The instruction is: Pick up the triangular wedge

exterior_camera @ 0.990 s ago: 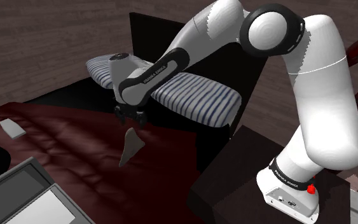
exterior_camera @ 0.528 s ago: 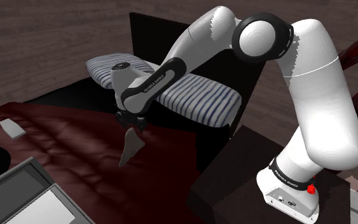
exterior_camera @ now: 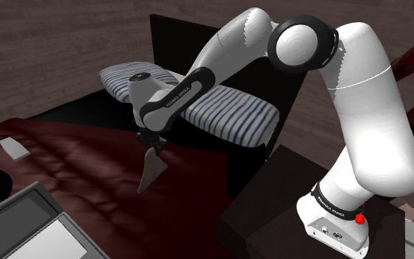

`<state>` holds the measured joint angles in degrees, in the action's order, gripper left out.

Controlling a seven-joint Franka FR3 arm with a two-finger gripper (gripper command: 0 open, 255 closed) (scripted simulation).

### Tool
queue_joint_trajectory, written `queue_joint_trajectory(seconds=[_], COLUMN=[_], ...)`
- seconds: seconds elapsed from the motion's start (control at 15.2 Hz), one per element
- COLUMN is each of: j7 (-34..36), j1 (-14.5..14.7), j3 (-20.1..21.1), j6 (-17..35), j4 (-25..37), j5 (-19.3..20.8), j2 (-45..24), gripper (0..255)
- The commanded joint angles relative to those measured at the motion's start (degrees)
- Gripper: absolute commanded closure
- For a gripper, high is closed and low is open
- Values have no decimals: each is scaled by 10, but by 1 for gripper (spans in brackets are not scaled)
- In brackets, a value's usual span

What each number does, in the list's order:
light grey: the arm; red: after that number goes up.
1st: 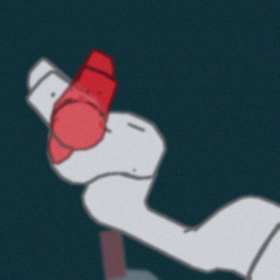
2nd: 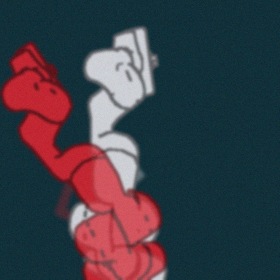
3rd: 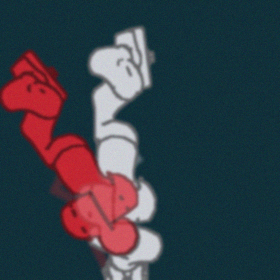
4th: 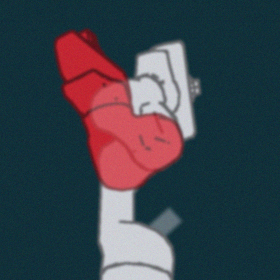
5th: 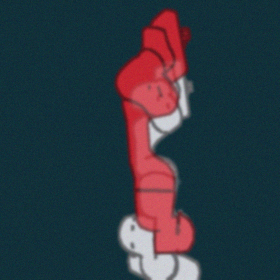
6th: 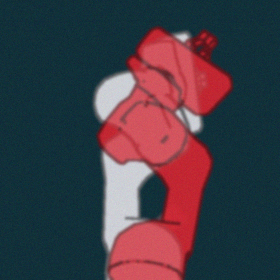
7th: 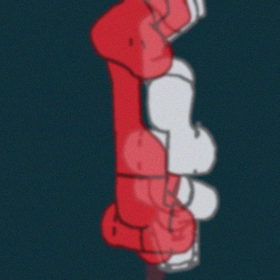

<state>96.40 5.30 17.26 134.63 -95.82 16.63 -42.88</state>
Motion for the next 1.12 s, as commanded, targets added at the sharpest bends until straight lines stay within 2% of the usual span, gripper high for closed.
queue_joint_trajectory(seconds=[0.0,1.06], j7=[0,-15], j1=[0,-15], j3=[0,22], j6=[0,-74], j4=[0,-3], j5=[0,-27], j2=[-1,77], gripper=[255,255])
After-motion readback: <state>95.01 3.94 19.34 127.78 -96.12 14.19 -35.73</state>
